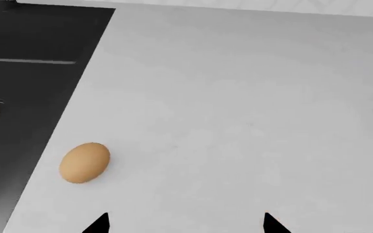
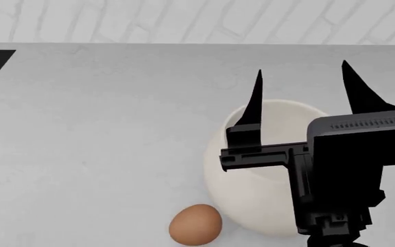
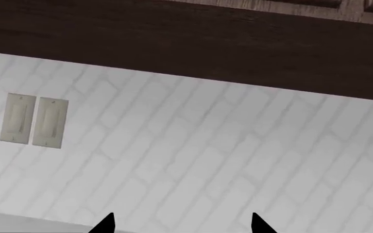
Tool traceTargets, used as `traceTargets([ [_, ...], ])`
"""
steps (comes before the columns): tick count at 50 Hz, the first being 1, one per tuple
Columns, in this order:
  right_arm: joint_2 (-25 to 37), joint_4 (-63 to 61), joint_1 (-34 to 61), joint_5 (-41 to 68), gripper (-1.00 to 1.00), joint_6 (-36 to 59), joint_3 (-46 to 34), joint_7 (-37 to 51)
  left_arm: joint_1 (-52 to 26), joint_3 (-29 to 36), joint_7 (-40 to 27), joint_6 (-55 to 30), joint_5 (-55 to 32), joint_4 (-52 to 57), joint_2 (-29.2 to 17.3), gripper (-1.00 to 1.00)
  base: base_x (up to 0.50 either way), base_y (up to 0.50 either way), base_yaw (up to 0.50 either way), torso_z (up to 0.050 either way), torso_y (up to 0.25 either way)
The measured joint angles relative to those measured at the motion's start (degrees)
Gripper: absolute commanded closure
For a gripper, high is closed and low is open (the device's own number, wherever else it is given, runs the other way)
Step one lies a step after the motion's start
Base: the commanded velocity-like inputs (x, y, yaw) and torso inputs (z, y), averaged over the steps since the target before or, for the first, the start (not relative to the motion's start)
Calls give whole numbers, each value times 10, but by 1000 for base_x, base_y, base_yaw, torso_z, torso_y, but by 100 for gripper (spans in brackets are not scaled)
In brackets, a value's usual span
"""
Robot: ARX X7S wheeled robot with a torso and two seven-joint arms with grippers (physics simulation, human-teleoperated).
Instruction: Place the eggs and milk next to the bowl.
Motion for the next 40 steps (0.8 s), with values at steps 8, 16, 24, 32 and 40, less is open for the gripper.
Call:
traceTargets([
  [8,-1,2,3,0,-100,1,-6,0,50,-42,17,12,18,-17,-12,-100,0,0,0,0,0],
  [16,-1,5,9,-1,-100,3,-12,0,74,-64,31,30,46,-44,-3,-100,0,0,0,0,0],
  [24,-2,9,16,-1,-100,6,-19,0,68,-59,43,43,77,-79,13,-100,0,0,0,0,0],
  [32,-2,12,21,-2,-100,9,-24,0,45,-36,52,48,106,-114,33,-100,0,0,0,0,0],
  [40,-2,14,26,-2,-100,11,-29,1,8,-2,58,46,137,-150,54,-100,0,0,0,0,0],
])
